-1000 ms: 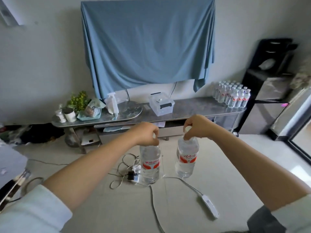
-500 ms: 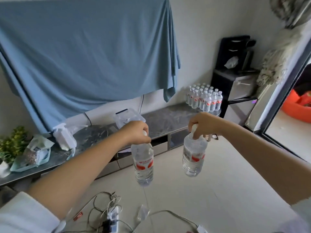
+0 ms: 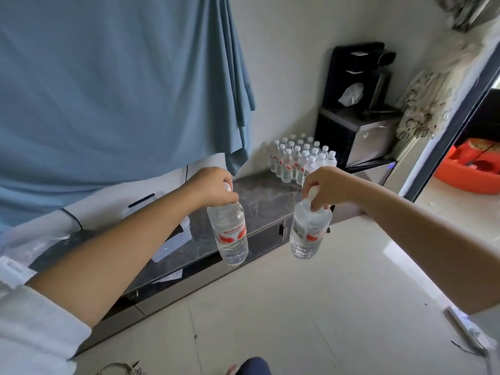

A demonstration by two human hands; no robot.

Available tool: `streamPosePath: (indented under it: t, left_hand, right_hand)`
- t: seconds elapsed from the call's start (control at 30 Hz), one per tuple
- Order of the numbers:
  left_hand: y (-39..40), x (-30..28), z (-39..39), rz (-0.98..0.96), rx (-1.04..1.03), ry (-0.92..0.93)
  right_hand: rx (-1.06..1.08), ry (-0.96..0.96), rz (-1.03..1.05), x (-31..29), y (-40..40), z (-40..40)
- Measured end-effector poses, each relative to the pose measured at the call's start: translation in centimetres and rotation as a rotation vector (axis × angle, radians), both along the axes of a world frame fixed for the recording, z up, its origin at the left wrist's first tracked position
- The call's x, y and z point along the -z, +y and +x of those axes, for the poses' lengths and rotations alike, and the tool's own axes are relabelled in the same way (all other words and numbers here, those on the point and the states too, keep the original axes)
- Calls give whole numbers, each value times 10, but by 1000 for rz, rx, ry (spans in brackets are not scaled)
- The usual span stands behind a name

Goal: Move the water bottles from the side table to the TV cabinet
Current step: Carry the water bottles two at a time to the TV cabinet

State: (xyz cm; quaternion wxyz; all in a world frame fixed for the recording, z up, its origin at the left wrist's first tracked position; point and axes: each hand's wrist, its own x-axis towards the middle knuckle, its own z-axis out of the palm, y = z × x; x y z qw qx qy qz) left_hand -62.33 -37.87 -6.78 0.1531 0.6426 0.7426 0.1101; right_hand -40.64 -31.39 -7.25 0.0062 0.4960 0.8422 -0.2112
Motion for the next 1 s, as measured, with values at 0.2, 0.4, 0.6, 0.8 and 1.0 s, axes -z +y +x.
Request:
streamPosePath:
  t: [0.2, 0.4, 0.6, 0.8, 1.0]
  left_hand:
    - [115, 14, -11, 91, 13, -53]
    - [253, 28, -30, 54, 120, -66]
    - [375, 42, -38, 2, 197, -114]
    - [466, 79, -28, -69, 202, -201]
    - [553, 140, 4, -153, 129, -254]
  right_hand:
    - [84, 3, -4, 19, 99, 5]
    - [109, -32, -15, 37, 216, -17]
    - [187, -43, -24, 56, 310, -24]
    - [232, -34, -29, 87, 387, -20]
    - [165, -47, -94, 132, 483, -2]
